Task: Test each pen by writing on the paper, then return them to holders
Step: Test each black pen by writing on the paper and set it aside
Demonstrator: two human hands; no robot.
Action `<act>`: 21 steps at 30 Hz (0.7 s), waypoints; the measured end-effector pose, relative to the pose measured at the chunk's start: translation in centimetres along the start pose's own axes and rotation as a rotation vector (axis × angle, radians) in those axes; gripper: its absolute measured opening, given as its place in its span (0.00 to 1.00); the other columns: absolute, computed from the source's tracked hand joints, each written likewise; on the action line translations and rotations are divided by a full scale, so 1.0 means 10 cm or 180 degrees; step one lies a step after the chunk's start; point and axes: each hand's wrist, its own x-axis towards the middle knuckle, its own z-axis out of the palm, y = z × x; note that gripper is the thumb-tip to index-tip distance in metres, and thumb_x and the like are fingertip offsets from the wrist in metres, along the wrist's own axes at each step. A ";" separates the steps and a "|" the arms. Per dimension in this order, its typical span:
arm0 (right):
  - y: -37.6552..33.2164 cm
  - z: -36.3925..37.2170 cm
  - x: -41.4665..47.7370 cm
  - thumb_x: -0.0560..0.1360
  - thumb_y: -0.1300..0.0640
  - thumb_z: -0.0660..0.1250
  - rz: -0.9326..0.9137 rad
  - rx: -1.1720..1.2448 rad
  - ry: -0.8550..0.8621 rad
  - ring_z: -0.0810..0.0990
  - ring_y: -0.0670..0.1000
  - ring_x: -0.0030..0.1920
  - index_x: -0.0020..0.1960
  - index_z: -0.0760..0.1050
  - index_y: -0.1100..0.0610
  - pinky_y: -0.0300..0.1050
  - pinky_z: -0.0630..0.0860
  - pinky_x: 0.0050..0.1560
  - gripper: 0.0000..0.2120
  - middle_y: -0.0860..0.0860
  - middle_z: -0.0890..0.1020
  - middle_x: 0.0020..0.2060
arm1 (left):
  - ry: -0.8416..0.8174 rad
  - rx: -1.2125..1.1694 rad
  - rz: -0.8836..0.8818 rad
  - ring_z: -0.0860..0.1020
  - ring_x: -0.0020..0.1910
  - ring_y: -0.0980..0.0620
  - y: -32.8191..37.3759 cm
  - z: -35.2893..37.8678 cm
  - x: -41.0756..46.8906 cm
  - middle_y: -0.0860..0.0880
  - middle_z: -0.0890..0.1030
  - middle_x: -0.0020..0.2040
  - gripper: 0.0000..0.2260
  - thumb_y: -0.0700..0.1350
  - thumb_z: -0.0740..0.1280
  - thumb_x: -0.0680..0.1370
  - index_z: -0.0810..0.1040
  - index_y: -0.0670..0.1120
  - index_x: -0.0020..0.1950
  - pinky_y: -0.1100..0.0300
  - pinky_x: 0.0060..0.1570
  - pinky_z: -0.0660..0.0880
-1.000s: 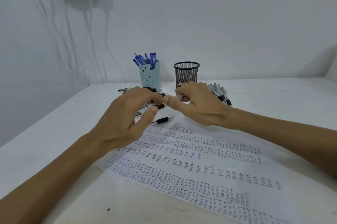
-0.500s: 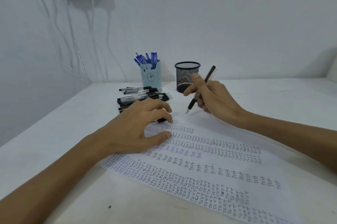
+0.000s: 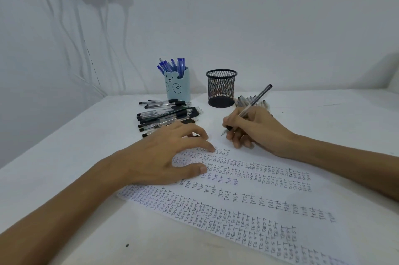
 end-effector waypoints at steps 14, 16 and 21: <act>-0.02 -0.02 -0.11 0.75 0.66 0.69 -0.0372 -0.0755 -0.0388 0.74 0.52 0.29 0.40 0.78 0.68 0.39 0.71 0.31 0.06 0.56 0.81 0.27 | -0.0062 -0.0018 -0.0040 0.66 0.70 0.63 0.00 0.00 0.02 0.65 0.69 0.69 0.25 0.72 0.58 0.79 0.71 0.65 0.73 0.52 0.68 0.70; -0.01 -0.02 -0.11 0.75 0.66 0.69 -0.0416 -0.0767 -0.0430 0.75 0.52 0.30 0.39 0.78 0.67 0.39 0.72 0.33 0.07 0.55 0.80 0.27 | -0.0060 -0.0017 -0.0039 0.67 0.70 0.62 0.01 0.00 0.02 0.65 0.69 0.69 0.25 0.73 0.58 0.79 0.71 0.65 0.73 0.52 0.68 0.71; -0.01 -0.03 -0.11 0.76 0.67 0.69 -0.0489 -0.0810 -0.0481 0.74 0.48 0.29 0.38 0.78 0.67 0.37 0.72 0.35 0.08 0.53 0.79 0.26 | -0.0067 -0.0016 -0.0037 0.67 0.70 0.62 0.01 -0.01 0.02 0.65 0.69 0.69 0.24 0.72 0.58 0.79 0.71 0.65 0.72 0.52 0.68 0.70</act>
